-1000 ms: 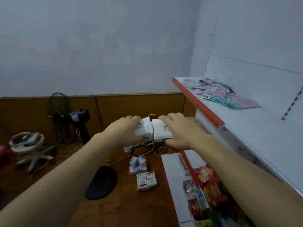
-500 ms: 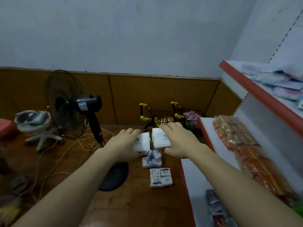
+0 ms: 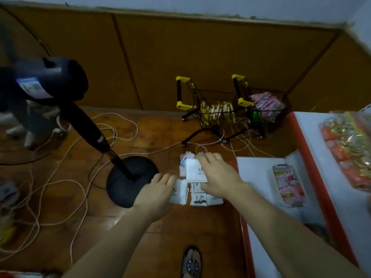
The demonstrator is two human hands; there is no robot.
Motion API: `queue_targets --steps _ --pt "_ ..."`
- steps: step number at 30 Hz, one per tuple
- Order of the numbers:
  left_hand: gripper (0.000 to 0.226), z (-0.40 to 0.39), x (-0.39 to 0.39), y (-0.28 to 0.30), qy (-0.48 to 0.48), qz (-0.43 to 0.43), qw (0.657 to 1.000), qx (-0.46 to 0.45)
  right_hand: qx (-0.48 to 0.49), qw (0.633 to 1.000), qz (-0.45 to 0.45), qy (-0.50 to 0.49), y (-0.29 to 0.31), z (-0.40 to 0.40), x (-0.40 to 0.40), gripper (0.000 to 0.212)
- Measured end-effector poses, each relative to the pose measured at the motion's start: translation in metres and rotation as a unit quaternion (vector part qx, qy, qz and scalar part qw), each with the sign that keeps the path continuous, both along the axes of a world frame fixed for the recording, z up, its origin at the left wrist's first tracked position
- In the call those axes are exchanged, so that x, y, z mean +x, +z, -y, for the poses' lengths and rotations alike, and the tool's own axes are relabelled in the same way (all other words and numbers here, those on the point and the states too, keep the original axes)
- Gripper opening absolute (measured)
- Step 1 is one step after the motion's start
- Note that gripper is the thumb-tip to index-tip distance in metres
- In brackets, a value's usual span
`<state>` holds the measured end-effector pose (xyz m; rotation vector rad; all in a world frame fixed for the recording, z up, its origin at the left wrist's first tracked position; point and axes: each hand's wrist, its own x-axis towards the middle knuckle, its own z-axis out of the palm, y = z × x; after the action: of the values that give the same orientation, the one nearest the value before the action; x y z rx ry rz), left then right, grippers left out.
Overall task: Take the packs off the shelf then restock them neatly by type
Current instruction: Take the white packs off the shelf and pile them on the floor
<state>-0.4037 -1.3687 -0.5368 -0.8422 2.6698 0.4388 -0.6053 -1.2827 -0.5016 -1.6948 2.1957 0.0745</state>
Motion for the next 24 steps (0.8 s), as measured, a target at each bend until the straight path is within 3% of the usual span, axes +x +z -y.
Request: queue_targets --steps 8,15,24 --pt "0.069 0.034 -0.034 -0.173 0.0 0.044 0.998 0.037 0.045 0.997 0.044 -0.044 -0.19 0.064 -0.046 0.082" --pt "0.07 0.05 -0.048 -0.348 0.013 0.069 0.996 0.054 0.07 0.995 0.065 -0.025 -0.363 0.109 -0.043 0.088" --pt "0.072 0.053 -0.052 -0.557 -0.003 0.066 0.994 0.092 0.1 0.994 0.025 0.027 -0.576 0.123 -0.04 0.08"
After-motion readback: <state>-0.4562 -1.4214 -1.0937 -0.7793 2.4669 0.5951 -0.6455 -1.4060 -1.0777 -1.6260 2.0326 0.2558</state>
